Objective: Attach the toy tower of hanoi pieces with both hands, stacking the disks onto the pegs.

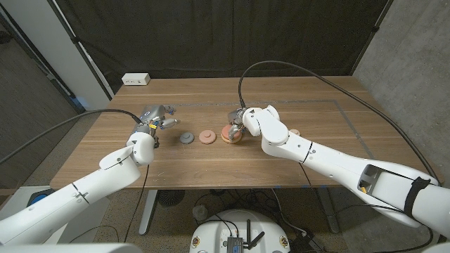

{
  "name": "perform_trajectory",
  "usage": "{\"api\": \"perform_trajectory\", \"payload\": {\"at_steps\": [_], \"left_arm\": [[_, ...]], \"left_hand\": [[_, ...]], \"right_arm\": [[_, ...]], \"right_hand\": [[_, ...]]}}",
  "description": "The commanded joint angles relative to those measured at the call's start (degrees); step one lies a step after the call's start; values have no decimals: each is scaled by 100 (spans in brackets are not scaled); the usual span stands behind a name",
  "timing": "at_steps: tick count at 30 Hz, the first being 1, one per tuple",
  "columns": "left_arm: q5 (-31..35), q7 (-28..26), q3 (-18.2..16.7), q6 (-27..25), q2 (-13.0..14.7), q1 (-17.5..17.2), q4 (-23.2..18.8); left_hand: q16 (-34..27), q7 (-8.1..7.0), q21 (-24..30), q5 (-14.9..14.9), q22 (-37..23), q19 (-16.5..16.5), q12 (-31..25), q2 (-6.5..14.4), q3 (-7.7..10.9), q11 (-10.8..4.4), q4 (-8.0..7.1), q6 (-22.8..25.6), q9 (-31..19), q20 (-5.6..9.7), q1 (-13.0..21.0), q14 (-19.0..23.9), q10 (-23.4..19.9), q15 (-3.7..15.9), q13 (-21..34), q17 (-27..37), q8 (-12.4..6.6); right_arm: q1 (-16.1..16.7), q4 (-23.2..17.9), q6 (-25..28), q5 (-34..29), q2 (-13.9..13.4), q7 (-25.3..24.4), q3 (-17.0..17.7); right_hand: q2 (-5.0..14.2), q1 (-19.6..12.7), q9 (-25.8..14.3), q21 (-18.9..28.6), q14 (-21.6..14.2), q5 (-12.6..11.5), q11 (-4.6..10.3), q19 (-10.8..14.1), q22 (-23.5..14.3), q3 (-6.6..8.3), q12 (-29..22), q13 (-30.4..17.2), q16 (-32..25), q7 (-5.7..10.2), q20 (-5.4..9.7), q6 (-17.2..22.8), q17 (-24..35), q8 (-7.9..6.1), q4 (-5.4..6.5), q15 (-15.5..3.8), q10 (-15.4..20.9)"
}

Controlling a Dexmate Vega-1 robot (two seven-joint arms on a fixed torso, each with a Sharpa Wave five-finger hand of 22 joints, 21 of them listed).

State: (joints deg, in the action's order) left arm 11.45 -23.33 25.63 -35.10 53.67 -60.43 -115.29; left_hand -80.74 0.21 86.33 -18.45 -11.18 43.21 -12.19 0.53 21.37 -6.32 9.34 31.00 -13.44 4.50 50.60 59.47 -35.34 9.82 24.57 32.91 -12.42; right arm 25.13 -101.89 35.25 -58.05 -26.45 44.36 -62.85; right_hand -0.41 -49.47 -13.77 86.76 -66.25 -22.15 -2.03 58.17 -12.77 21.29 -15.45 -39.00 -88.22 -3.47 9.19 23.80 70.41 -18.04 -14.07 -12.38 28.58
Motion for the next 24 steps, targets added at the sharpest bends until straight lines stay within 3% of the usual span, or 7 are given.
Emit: {"api": "perform_trajectory", "payload": {"at_steps": [1, 24], "left_arm": [[-6, 18, 32, -3, 0, 37, 18], [-5, 35, 74, -4, -14, 78, 38]], "left_hand": [[-39, -9, 56, -23, -3, -47, 2, -6, 33, 0, 4, 71, -23, 728, -38, 91, -80, 276, 22, 53, 25], [-11, -5, 79, -24, 2, -53, 11, -16, 106, -6, 7, 74, -26, 728, -69, 78, -77, 276, 26, 49, 33]], "right_arm": [[-10, -47, 91, 44, -96, 120, -76], [-34, -93, 191, 4, -147, 175, -121]], "right_hand": [[285, -134, -35, 28, -33, -20, 1141, 42, -21, 537, -20, -17, -7, 763, 341, 826, 14, -38, 486, -9, 1169], [184, -18, -39, -25, 10, 11, 1099, -23, 40, 547, 104, -36, 12, 702, 339, 700, 14, 47, 505, -5, 1033]]}}
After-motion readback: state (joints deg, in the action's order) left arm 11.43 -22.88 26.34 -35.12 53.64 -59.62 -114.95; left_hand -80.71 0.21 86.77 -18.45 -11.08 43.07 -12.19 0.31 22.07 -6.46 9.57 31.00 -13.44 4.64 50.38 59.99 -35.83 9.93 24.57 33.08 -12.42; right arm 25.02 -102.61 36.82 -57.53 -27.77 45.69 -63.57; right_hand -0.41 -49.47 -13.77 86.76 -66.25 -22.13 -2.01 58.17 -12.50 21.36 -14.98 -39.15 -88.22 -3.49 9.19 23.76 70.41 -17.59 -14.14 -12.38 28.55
